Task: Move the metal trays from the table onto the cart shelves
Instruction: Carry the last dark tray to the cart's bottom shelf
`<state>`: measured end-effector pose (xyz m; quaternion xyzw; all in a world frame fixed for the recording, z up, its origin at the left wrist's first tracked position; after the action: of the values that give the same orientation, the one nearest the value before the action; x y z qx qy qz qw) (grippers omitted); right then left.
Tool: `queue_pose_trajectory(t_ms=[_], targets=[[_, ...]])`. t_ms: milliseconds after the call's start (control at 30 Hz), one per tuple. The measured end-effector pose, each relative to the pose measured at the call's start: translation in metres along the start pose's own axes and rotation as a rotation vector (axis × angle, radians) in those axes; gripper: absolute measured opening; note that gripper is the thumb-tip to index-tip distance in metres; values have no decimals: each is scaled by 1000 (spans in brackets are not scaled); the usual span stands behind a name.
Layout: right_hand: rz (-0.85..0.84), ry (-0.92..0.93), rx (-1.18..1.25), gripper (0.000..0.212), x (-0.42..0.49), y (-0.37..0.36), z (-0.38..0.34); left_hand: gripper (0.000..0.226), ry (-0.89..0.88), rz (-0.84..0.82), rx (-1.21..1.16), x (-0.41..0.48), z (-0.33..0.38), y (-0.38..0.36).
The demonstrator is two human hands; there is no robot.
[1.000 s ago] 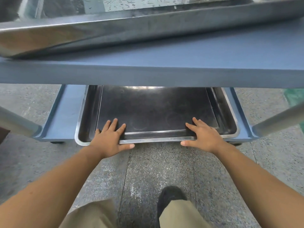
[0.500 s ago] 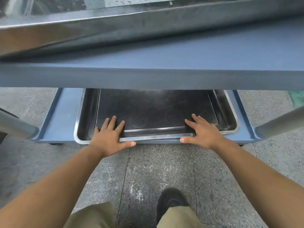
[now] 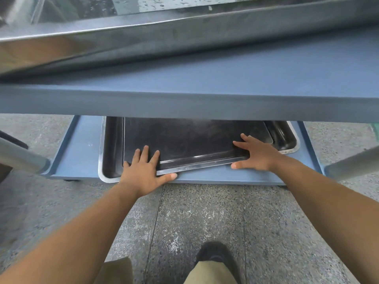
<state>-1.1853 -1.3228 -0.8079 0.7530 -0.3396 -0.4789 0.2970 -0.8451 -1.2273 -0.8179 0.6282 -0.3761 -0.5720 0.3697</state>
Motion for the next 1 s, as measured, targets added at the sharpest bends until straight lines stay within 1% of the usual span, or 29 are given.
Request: queue_pose_trajectory(t_ms=[200, 433, 600, 700, 867, 1000], targets=[[-21, 14, 34, 106, 19, 16, 7, 125, 40, 18, -36, 2, 8, 3], [-5, 22, 55, 106, 36, 30, 11, 128, 75, 11, -72, 4, 16, 6], [-17, -5, 97, 114, 34, 29, 11, 123, 78, 23, -74, 4, 16, 5], [-12, -12, 104, 109, 33, 28, 10, 124, 67, 16, -72, 7, 15, 3], [23, -19, -84, 99, 26, 23, 2, 129, 36, -24, -72, 8, 12, 4], [54, -49, -226, 93, 19, 9, -5, 128, 28, -52, -69, 9, 12, 5]])
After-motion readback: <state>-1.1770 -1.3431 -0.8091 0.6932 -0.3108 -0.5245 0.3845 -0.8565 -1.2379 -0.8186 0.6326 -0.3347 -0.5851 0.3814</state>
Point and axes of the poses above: each hand's wrist, its own x-axis towards the middle knuckle, its own y-axis out of the back of the hand, z = x × y, the point moved 5 cm from there along x, towards the middle knuckle, and after that the axes turned 8 degrees about x, right-handed, at the moved point
